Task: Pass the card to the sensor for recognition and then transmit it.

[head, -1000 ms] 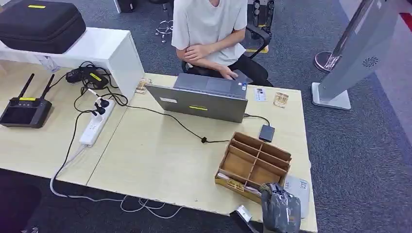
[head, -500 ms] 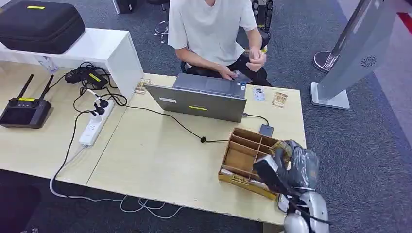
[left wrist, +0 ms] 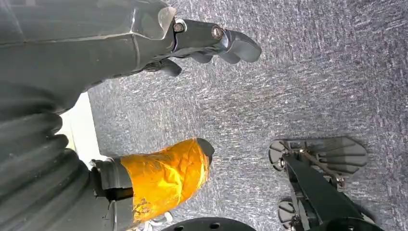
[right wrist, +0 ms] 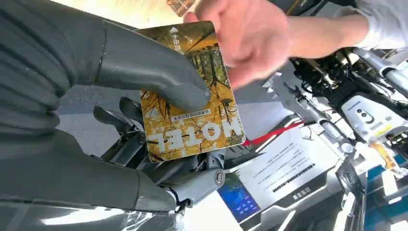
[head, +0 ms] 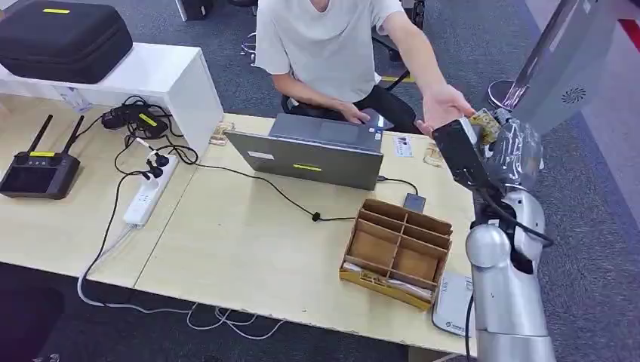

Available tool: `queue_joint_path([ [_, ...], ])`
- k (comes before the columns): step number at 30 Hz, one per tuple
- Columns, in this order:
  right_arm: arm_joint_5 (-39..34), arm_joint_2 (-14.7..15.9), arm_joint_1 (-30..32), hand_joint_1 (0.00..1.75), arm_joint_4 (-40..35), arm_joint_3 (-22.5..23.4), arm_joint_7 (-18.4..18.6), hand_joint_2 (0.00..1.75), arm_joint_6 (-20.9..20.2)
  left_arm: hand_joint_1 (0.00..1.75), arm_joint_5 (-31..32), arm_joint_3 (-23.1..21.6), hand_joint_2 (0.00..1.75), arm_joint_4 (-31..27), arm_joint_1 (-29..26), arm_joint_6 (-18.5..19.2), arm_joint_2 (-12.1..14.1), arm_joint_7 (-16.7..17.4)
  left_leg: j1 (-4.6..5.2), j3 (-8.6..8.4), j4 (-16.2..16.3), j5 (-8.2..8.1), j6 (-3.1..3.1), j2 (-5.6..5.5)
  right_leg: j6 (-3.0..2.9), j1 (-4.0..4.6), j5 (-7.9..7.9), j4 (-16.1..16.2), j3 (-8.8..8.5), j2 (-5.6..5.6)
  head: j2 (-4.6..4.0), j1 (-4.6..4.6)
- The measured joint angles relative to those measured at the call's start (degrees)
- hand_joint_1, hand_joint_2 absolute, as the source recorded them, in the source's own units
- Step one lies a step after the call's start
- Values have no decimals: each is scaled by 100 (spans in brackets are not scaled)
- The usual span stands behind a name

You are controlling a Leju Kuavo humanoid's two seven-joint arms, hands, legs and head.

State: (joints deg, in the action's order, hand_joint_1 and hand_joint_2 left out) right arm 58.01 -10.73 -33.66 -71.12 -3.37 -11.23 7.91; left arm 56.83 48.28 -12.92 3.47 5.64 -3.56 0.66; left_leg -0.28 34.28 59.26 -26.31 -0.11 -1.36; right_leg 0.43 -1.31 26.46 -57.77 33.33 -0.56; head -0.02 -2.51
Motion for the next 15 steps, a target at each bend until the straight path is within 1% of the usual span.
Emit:
queue_joint_path([
  [3,120,-72,-255,175,197,66,210,175,20,0,98,0,175,0,5,30,7,-26,1,6,0,0,0,3,0,-1,0,0,7,-2,0,-2],
  [7,231,-269,-802,175,721,271,668,175,140,0,218,0,175,0,35,-31,20,-98,0,5,0,1,0,3,0,0,-1,0,7,-2,0,0],
  [10,332,-391,-1020,175,1024,376,822,175,229,0,249,0,175,0,48,-65,35,-136,-1,5,0,6,3,4,-6,0,-6,-2,7,-2,0,0],
  [11,365,-430,-1066,0,1121,402,839,0,245,0,258,0,175,0,53,-72,41,-137,-1,4,0,6,3,4,-6,0,-6,-3,7,-2,0,0],
  [15,481,-540,-1128,0,1392,483,828,0,291,0,286,0,175,0,66,-77,52,-118,-3,6,0,6,4,1,-6,2,-6,-3,7,-1,0,0],
])
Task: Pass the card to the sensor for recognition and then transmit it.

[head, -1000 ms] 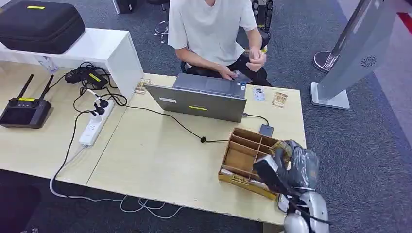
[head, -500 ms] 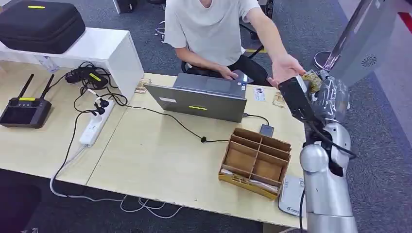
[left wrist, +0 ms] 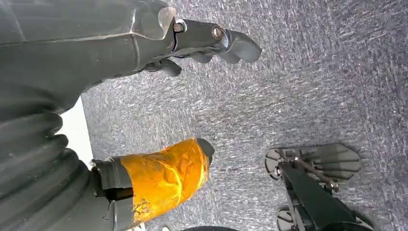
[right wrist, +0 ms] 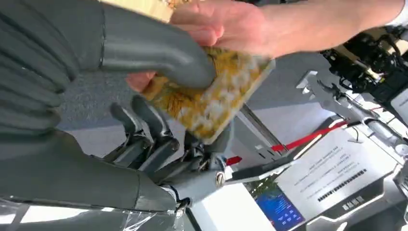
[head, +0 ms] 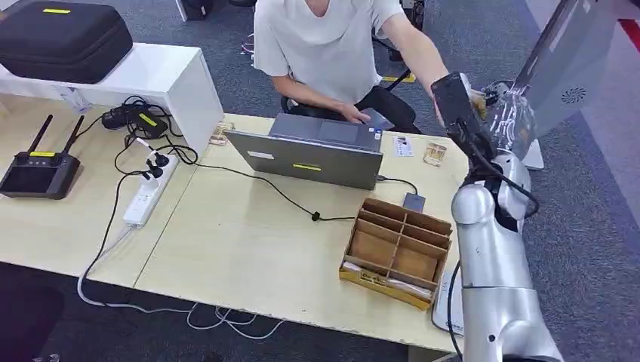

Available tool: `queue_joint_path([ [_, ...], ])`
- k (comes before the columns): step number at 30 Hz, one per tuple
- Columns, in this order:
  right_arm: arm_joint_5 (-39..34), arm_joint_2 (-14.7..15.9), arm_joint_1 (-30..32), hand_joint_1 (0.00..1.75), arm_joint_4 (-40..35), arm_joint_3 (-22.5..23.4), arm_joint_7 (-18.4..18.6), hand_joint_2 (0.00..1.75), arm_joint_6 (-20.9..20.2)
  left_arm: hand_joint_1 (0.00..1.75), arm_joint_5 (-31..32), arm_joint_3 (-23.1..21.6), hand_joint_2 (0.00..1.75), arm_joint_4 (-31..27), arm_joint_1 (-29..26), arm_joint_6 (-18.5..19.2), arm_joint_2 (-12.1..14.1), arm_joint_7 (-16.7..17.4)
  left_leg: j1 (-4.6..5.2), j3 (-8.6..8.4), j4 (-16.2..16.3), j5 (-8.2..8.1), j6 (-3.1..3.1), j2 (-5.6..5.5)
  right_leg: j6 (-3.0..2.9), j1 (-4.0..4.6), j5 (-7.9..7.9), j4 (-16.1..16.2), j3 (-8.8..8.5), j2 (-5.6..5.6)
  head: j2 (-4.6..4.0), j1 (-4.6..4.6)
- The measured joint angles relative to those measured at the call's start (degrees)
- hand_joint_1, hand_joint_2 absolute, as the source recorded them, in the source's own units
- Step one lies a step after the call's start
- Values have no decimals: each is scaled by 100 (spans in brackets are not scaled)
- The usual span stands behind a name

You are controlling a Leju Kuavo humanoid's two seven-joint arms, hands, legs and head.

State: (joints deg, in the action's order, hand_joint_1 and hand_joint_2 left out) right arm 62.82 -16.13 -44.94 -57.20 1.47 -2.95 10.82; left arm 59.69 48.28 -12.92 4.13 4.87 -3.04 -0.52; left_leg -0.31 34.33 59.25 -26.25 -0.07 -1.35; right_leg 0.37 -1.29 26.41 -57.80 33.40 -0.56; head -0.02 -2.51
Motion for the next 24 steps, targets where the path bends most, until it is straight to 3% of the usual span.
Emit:
queue_joint_path([
  [21,131,-55,-26,0,358,293,-79,0,11,0,101,20,175,0,1,-28,11,52,0,2,0,0,0,0,0,0,0,0,3,1,0,0],
  [22,60,-55,-25,0,358,334,-87,175,20,0,101,28,175,0,1,-28,15,55,0,2,0,0,0,0,0,0,0,0,4,0,0,0],
  [24,-296,-48,-14,0,341,499,-125,175,15,0,101,50,175,0,1,-31,22,74,1,2,1,0,0,0,0,0,0,1,5,0,0,0],
])
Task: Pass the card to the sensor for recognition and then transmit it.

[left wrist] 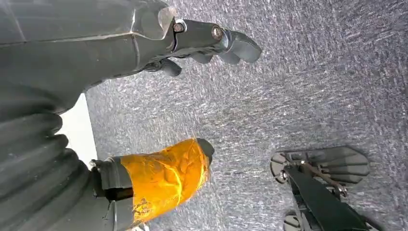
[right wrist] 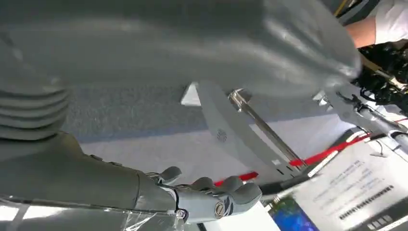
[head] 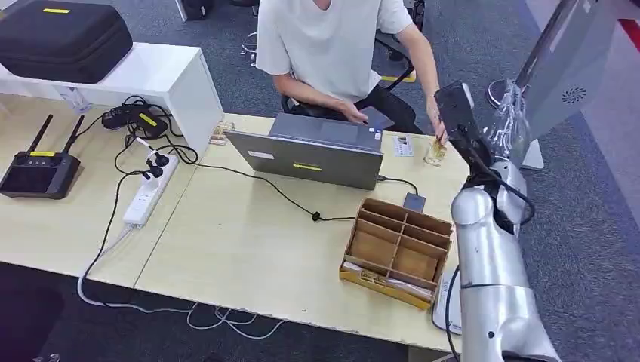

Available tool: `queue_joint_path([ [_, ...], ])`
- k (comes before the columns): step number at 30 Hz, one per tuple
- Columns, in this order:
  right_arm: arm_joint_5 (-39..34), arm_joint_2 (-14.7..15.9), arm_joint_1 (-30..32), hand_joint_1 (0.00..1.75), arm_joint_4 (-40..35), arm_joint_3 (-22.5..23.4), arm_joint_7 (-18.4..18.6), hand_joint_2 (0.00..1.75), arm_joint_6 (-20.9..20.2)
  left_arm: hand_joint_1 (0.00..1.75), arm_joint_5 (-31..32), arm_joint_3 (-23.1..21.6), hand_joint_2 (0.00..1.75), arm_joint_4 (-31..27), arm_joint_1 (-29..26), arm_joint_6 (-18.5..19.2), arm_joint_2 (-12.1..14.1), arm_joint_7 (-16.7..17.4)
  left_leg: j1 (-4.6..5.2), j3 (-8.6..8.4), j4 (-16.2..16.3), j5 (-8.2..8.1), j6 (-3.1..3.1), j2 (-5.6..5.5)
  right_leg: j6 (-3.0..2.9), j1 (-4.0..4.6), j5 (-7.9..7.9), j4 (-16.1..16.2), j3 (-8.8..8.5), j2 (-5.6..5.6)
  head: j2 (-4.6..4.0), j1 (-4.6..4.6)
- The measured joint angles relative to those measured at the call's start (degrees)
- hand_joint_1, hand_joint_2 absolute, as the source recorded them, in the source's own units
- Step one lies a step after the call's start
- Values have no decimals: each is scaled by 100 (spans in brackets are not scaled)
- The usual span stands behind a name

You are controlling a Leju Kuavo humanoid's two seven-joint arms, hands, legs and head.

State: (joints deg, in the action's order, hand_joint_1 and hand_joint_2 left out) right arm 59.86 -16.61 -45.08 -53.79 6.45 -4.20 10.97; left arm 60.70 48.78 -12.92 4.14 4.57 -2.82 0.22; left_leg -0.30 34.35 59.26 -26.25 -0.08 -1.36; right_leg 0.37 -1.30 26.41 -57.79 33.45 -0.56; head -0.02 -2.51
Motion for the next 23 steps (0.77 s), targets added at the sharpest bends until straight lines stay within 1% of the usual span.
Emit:
queue_joint_path([
  [2,-615,18,23,0,-55,313,-61,175,-83,0,-4,13,175,0,-3,-11,7,28,0,1,1,0,0,-5,0,0,0,1,0,4,0,0],
  [4,-1673,70,29,0,-101,794,-118,175,-284,0,-24,61,175,0,-6,-20,26,48,1,2,1,0,0,-5,0,-1,0,3,0,5,0,0],
  [5,-2084,111,30,0,-100,1054,-161,175,-341,0,-33,89,175,0,-5,-22,35,63,1,2,2,0,-1,-5,1,-1,0,5,-2,6,0,0],
  [7,-2825,266,62,0,-87,1690,-298,175,-415,0,-35,151,175,0,-8,-33,65,85,2,3,4,-1,-1,-11,2,-1,-1,7,-1,9,0,-2],
  [10,-3853,663,236,0,-4,2597,-589,175,-490,0,-35,231,175,0,-9,-33,118,103,2,4,7,-3,-5,-34,9,-1,4,14,-12,29,0,0],
  [11,-4015,805,331,0,31,2820,-658,175,-501,0,-35,262,175,0,-10,-26,127,109,2,4,6,-5,-8,-42,10,-1,5,15,-16,39,0,-4],
  [13,-4421,1212,636,0,161,3438,-854,175,-550,0,-39,321,175,0,-29,-11,151,135,2,6,8,-7,-11,-61,17,-2,10,21,-21,55,0,-4],
  [16,-4746,1667,1122,0,354,4162,-1060,175,-686,0,-46,411,175,0,-61,-9,166,146,6,21,8,-15,-22,-64,22,-3,14,22,-16,59,0,2],
  [18,-4901,1877,1373,0,465,4495,-1112,175,-695,0,-63,452,175,0,-63,4,173,151,6,15,8,-22,-24,-43,22,-4,14,22,-8,36,0,0],
  [21,-5244,2218,1836,0,738,5036,-1285,175,-782,0,-125,538,175,0,-51,7,166,151,5,16,7,-24,-25,-48,33,-2,25,24,-13,44,0,-4],
  [23,-5389,2378,2128,0,929,5333,-1395,175,-844,0,-149,584,175,0,-65,7,160,151,5,18,6,-26,-27,-58,34,-2,29,24,-14,54,0,-2],
])
